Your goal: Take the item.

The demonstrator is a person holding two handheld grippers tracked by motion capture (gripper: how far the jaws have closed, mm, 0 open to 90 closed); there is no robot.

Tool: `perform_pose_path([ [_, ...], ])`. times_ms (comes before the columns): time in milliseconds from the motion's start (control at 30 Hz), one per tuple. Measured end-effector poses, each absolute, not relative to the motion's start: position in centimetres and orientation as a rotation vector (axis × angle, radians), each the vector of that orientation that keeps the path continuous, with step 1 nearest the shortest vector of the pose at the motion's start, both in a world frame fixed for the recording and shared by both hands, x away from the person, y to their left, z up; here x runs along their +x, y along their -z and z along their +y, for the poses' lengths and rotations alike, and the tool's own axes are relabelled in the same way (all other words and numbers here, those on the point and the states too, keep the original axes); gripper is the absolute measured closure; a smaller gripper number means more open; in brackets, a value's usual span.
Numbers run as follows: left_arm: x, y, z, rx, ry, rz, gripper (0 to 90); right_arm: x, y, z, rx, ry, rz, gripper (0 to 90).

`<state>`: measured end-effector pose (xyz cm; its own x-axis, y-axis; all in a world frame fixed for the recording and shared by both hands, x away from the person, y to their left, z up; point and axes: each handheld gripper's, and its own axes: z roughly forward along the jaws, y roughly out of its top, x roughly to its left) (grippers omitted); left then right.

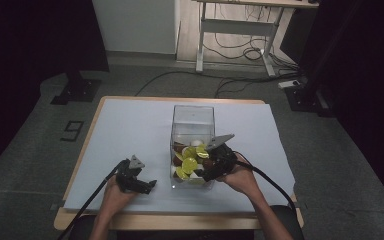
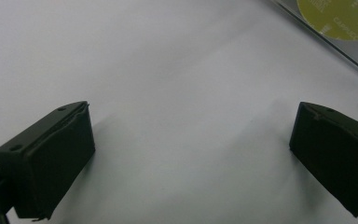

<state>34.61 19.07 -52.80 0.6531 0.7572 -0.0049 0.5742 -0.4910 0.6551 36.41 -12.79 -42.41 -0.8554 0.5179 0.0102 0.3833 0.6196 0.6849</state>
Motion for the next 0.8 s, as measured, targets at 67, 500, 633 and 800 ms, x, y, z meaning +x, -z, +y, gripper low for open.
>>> perform_pose_path([
  [67,34.6,52.8,19.1,2.239,-0.377,1.028,0.0,36.4,42.5,-12.6,0.746,-1.059,2.656,11.4],
  [500,34.6,52.8,19.1,2.24,-0.377,1.028,0.0,37.1,43.6,-10.3,0.696,-0.98,2.712,17.5],
  [633,34.6,52.8,19.1,2.24,-0.377,1.028,0.0,37.3,43.9,-9.7,0.684,-0.95,2.733,21.5],
  [800,34.6,52.8,19.1,2.239,-0.377,1.028,0.0,37.7,44.4,-9.0,0.672,-0.918,2.761,24.7],
])
